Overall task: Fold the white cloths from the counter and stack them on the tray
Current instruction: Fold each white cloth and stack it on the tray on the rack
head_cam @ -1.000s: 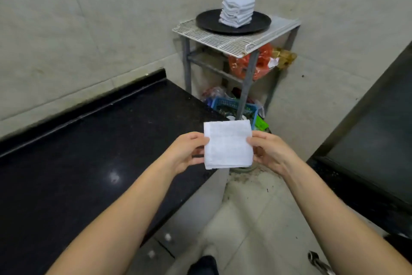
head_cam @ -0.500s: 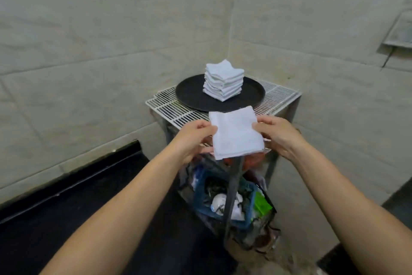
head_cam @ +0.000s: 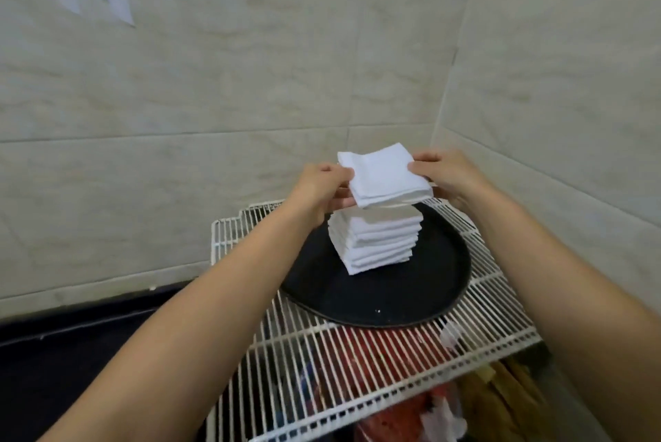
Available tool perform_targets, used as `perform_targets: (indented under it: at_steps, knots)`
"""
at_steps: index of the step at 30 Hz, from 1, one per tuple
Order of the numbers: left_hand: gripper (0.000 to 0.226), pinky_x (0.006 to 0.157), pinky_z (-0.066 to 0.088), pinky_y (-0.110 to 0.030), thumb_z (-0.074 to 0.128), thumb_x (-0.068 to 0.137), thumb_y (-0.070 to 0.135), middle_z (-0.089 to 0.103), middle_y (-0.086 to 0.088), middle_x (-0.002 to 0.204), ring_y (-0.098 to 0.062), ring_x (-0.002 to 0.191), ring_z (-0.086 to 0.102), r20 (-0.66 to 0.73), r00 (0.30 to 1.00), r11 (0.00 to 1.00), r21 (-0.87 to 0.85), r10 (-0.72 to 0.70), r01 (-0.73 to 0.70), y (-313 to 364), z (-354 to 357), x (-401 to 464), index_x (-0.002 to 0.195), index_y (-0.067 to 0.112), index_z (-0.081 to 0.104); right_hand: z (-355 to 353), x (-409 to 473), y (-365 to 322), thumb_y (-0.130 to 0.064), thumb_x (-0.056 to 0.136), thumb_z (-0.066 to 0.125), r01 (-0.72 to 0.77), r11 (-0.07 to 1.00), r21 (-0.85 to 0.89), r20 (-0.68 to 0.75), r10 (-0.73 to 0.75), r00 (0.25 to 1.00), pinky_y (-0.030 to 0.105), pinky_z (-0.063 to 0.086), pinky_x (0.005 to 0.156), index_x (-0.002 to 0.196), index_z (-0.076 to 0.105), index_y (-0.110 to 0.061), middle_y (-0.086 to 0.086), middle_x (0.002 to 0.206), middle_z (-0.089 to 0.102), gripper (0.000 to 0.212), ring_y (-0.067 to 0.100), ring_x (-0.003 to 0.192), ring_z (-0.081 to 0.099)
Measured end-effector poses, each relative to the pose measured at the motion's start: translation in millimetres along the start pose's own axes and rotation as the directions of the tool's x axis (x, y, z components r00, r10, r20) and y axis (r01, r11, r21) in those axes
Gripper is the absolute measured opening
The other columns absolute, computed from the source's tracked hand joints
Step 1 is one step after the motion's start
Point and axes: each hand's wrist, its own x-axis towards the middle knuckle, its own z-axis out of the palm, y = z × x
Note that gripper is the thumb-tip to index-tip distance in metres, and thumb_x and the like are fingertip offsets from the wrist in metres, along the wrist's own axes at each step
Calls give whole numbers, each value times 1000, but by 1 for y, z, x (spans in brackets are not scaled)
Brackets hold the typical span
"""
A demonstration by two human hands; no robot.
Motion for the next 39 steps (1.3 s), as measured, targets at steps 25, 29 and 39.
perform_targets:
  at_steps: [25,29,39]
  knots:
    - [8,39,39,-17,50,96,17,55,-2,73,-12,54,51,-510,835,909,417,205,31,-24,-141,-159,99,10,48,157,-99,-37,-15,91,51,670,702,-243,431,-541,723,24,39,79,112,62,-8,5,100,60,25,13,84,51]
    - [5,45,46,-23,49,94,15,59,-3,76,-14,59,56,-611,734,776,602,296,188,-57,-228,-302,97,13,52,275,-219,-20,-20,92,52,791,602,-110,670,-543,506,34,47,88,111,62,-9,10,106,61,24,24,92,60]
    - [17,81,45,-29,51,91,16,67,-3,95,-21,90,62,-924,301,572,383,236,725,-147,-354,-712,106,12,59,476,-599,27,-34,95,47,861,424,280,950,-253,-185,43,43,99,130,49,-19,6,127,49,38,26,118,50]
